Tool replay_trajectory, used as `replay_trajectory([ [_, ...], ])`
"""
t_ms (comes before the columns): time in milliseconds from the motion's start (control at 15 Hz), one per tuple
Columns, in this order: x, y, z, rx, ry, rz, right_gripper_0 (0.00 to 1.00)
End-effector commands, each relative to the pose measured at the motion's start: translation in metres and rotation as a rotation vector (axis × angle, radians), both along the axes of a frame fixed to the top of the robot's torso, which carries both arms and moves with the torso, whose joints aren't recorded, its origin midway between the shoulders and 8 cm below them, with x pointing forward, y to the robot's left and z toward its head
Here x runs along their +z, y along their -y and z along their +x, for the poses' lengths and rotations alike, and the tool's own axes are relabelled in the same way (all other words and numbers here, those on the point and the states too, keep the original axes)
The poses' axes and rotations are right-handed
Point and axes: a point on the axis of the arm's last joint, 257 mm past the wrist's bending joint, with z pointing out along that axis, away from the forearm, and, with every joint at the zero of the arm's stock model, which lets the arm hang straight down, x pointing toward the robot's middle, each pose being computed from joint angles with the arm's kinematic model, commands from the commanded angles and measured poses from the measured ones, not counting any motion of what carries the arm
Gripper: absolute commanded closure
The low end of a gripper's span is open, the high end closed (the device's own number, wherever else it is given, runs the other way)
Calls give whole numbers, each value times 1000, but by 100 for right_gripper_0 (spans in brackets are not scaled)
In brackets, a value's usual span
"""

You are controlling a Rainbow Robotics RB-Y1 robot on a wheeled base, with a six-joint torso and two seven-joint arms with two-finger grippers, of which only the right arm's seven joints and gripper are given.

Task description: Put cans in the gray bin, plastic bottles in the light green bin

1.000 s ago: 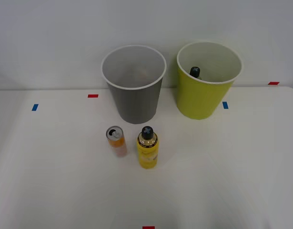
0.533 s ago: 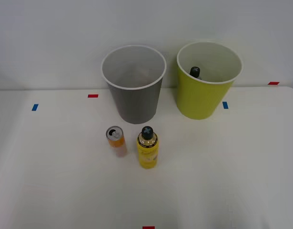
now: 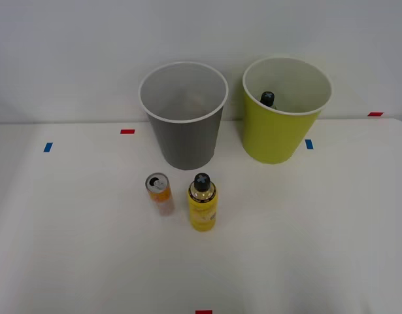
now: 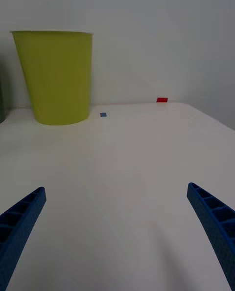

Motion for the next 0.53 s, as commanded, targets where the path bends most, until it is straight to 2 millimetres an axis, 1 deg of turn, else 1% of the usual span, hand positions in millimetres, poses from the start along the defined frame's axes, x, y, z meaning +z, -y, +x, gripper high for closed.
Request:
replay_trajectory([
  [67,0,2,1,40,11,63,0],
  [200,1,3,3,94,15,96,0],
  [533,3,7,3,78,23,107,0],
])
